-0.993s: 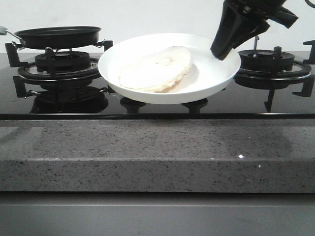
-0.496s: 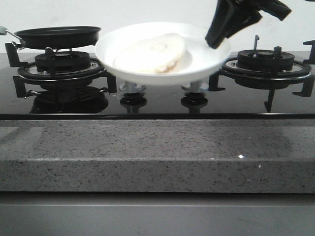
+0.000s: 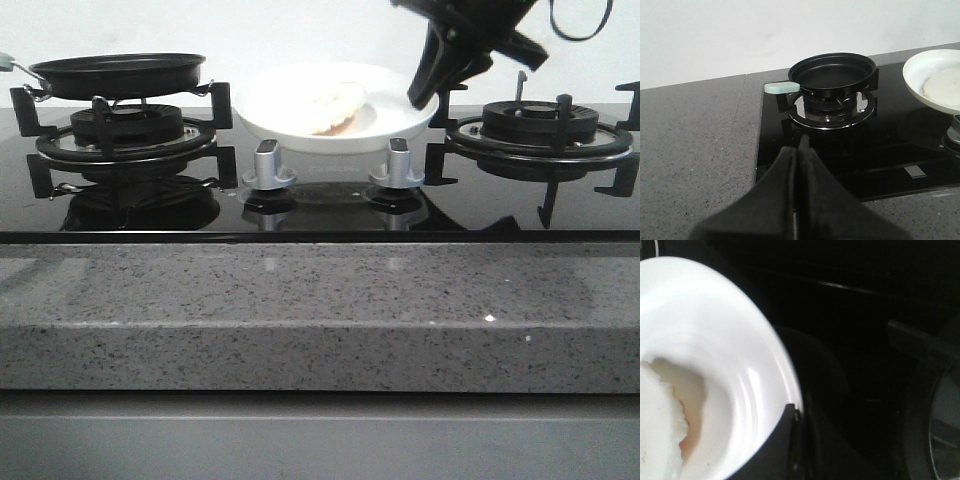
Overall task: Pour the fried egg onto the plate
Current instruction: 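Lower the plate onto the stovetop center with the right gripper and release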
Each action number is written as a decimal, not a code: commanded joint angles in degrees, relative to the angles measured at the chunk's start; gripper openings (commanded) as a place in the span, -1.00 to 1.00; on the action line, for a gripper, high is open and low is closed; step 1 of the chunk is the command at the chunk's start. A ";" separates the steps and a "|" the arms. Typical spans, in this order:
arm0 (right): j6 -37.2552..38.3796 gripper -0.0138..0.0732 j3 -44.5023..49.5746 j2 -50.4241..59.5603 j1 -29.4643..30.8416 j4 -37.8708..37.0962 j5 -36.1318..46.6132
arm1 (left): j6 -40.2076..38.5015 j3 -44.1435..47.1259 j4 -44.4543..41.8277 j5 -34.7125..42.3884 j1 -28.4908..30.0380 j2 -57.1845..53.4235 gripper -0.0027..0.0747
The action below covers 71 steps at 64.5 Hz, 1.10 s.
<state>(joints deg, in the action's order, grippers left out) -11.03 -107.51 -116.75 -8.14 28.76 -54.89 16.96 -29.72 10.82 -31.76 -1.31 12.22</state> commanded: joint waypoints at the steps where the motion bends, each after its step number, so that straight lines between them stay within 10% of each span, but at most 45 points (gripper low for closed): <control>1: 0.15 -0.82 -2.22 2.31 0.26 1.69 1.84 | -0.71 -1.43 0.69 4.71 -0.55 0.62 -0.98; 47: 0.15 -0.09 -4.26 1.53 1.10 -0.34 -1.33 | -0.71 -1.43 0.69 4.71 -0.55 0.62 -0.98; 59: 0.15 -0.15 -10.44 1.53 3.05 -0.46 -10.07 | -0.71 -1.43 0.69 4.71 -0.55 0.62 -0.98; 71: 0.15 -0.77 -16.91 1.53 4.38 -0.58 -19.18 | -0.71 -1.43 0.69 4.71 -0.55 0.62 -0.98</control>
<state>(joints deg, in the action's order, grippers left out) -10.78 -120.39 -118.62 -4.35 26.87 -69.90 16.96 -29.72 10.82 -31.67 -1.31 12.22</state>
